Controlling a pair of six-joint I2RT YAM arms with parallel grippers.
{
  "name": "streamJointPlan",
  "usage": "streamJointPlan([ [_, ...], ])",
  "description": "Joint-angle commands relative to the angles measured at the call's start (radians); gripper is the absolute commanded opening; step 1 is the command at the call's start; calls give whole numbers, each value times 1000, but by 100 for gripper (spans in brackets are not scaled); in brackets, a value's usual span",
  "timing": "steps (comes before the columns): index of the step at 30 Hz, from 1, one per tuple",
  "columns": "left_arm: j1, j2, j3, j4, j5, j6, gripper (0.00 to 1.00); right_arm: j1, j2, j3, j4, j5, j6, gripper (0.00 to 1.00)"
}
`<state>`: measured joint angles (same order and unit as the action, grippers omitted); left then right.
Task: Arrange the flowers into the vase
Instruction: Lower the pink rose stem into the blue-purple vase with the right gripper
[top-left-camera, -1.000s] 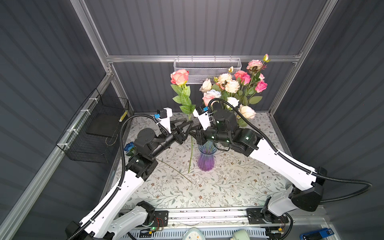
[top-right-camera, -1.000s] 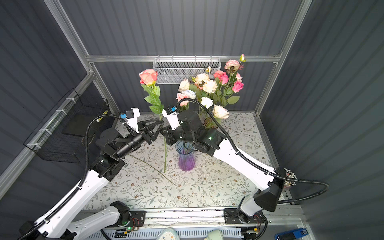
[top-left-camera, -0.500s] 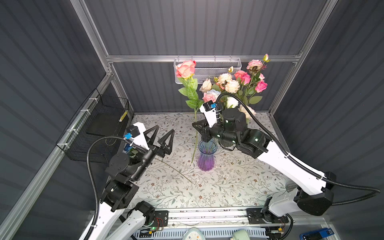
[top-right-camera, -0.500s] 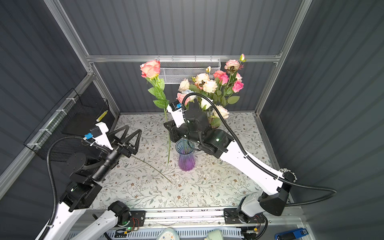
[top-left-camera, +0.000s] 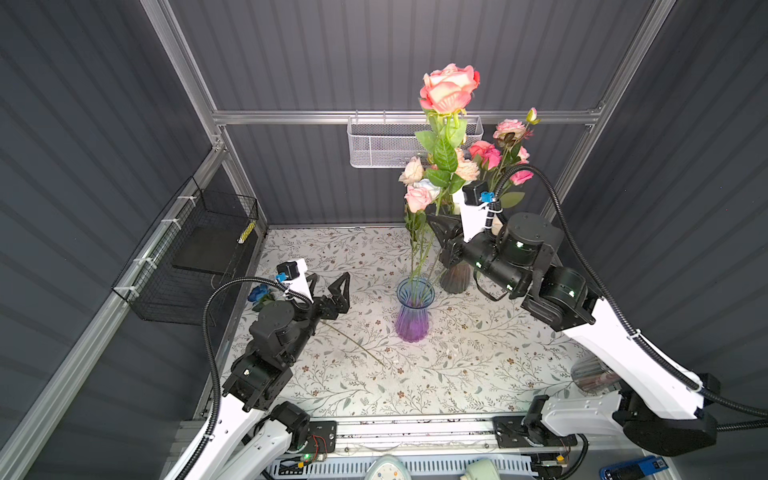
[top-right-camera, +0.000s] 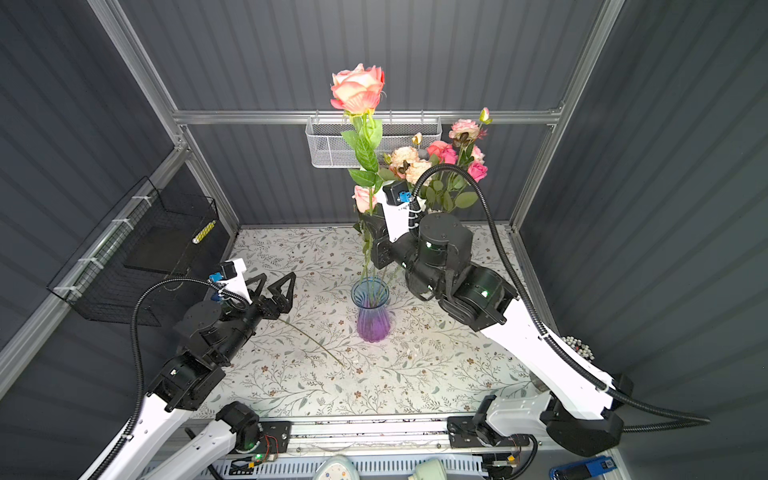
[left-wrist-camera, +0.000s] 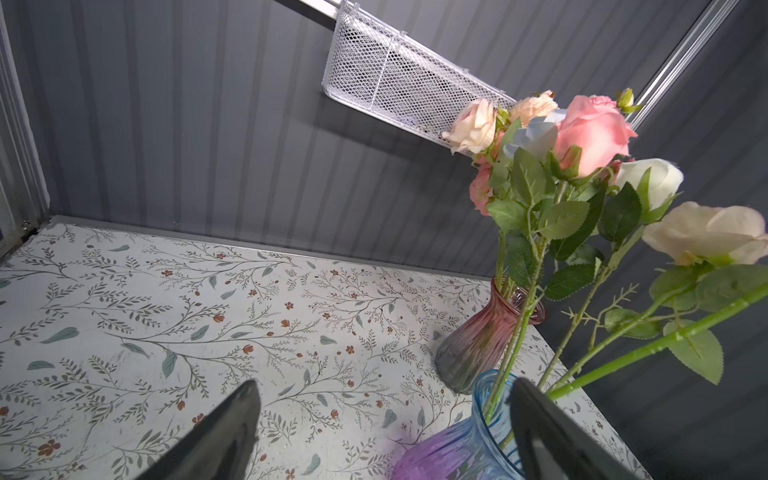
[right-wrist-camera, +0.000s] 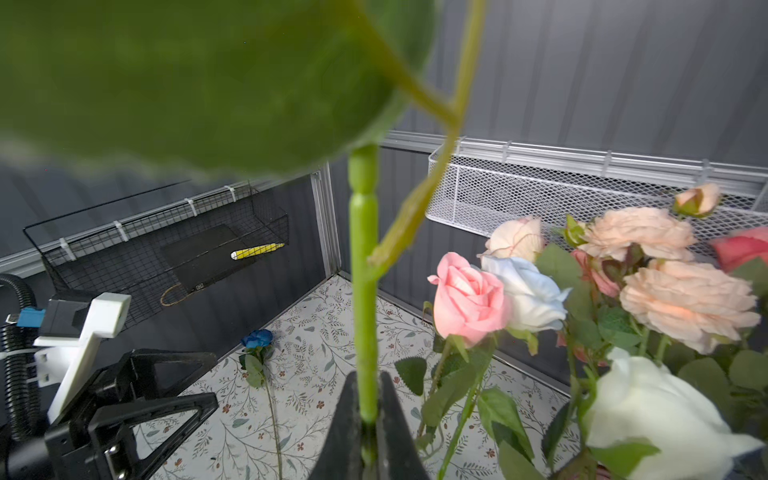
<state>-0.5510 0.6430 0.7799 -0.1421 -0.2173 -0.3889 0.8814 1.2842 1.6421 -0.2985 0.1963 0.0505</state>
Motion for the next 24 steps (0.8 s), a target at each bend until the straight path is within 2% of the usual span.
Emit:
streamJointPlan([
  [1, -4, 5, 26, -1, -4, -5, 94, -20, 14, -24, -6, 19, -5, 5],
  [13, -4, 65, -32, 61, 8, -42, 94, -32, -49, -354, 141, 9, 146, 6],
  [17, -4, 93, -26, 68, 15, -44, 94, -32, -73, -426, 172, -6, 180, 13],
  [24, -4, 133, -31, 92, 20, -58, 94, -31, -88, -450, 146, -31, 199, 25],
])
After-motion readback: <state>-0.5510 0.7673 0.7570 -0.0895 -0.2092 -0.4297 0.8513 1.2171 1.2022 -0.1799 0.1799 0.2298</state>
